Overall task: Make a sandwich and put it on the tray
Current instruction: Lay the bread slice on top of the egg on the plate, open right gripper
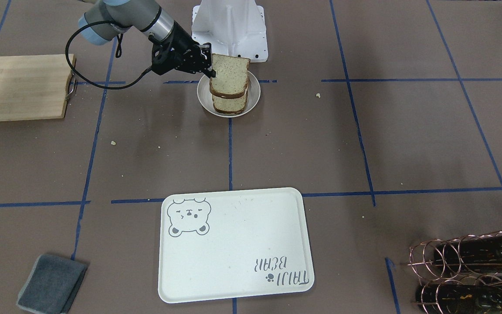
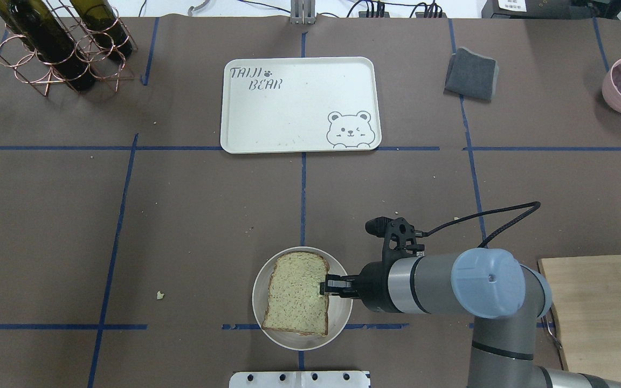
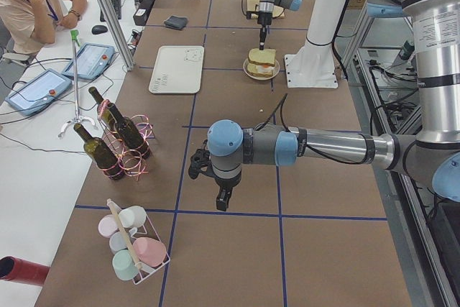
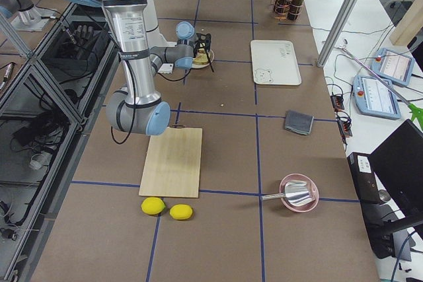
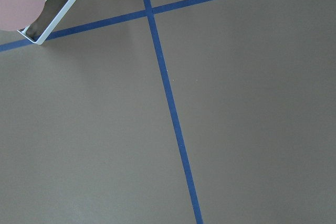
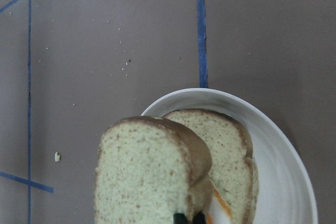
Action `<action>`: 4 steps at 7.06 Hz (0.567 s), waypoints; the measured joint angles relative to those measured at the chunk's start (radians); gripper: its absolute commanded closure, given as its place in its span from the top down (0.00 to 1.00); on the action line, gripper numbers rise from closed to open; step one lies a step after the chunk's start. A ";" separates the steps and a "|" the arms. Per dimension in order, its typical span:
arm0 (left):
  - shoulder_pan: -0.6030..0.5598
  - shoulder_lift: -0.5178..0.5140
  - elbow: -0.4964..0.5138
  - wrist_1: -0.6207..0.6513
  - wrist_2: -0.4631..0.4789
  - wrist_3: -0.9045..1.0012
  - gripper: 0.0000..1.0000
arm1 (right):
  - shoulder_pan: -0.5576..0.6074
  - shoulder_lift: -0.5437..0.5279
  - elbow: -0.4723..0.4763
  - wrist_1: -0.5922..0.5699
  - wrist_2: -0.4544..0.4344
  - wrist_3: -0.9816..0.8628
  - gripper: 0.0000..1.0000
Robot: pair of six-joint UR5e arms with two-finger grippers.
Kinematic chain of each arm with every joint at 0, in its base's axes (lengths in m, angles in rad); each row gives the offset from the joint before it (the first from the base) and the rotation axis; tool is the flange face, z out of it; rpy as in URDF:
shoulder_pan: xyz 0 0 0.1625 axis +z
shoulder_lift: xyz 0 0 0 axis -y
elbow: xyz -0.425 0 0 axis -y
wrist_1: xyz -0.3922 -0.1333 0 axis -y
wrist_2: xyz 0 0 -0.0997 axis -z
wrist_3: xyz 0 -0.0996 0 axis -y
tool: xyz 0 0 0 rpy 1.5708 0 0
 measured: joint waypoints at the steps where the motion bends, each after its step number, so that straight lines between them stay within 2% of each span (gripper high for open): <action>1: 0.000 0.000 0.002 0.000 0.000 0.000 1.00 | -0.012 0.017 -0.022 -0.004 -0.022 -0.005 0.00; 3: 0.000 0.000 0.007 0.000 0.000 0.000 1.00 | -0.019 0.023 -0.036 -0.008 -0.035 -0.010 0.99; 4: 0.000 0.000 0.008 0.000 0.001 0.000 1.00 | -0.017 0.023 -0.036 -0.010 -0.037 -0.010 1.00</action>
